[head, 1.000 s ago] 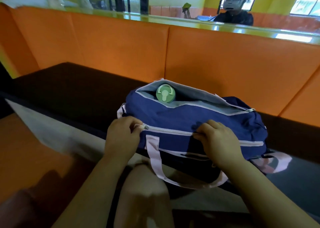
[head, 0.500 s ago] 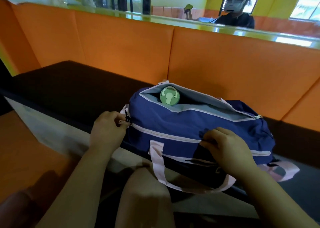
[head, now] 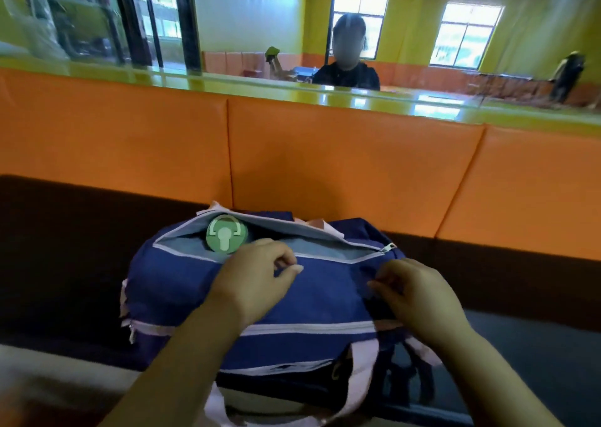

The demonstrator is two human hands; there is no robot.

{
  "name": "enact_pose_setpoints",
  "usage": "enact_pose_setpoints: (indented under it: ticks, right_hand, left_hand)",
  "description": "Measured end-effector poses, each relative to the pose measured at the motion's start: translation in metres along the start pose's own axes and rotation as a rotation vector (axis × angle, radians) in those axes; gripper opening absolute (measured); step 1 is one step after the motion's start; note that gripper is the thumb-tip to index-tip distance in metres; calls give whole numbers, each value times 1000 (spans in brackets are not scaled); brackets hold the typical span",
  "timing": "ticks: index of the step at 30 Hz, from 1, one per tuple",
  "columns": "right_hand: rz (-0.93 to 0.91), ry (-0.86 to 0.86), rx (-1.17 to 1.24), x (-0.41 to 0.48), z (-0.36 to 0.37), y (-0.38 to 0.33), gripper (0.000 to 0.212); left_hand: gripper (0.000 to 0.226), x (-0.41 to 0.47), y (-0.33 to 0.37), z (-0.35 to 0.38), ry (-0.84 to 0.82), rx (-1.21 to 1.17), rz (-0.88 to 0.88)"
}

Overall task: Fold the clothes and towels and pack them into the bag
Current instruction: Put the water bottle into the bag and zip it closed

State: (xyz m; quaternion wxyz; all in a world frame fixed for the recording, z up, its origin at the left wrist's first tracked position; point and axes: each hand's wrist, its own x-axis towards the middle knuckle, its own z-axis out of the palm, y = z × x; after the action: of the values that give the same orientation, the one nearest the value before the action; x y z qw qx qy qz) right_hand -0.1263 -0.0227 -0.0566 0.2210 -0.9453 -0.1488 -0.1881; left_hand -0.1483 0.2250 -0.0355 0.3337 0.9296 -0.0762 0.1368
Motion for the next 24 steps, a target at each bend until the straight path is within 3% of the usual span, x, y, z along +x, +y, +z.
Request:
enact_pose_setpoints:
  ticks: [4,8,12,15,18,24]
  right_hand:
    - [164,73,40,14,-7,27,17]
    - [265,-51,87,24,-5,43,33]
    - [356,-116,194,29,0,47,51]
    - [392,-106,215,32,3,49,57]
    - [411,-106,227,32,6,48,58]
    - [339,-81,226,34,8,42,49]
  left_hand:
    - [10,36,37,37,-83,46,116]
    - [21,72,63,75,-180,90,185]
    - [40,95,79,101,-285,400,194]
    - [39,104,85,110,-348,511,149]
    - [25,104,86,112,-337,408,95]
    - [16,99,75,105,-126,110,70]
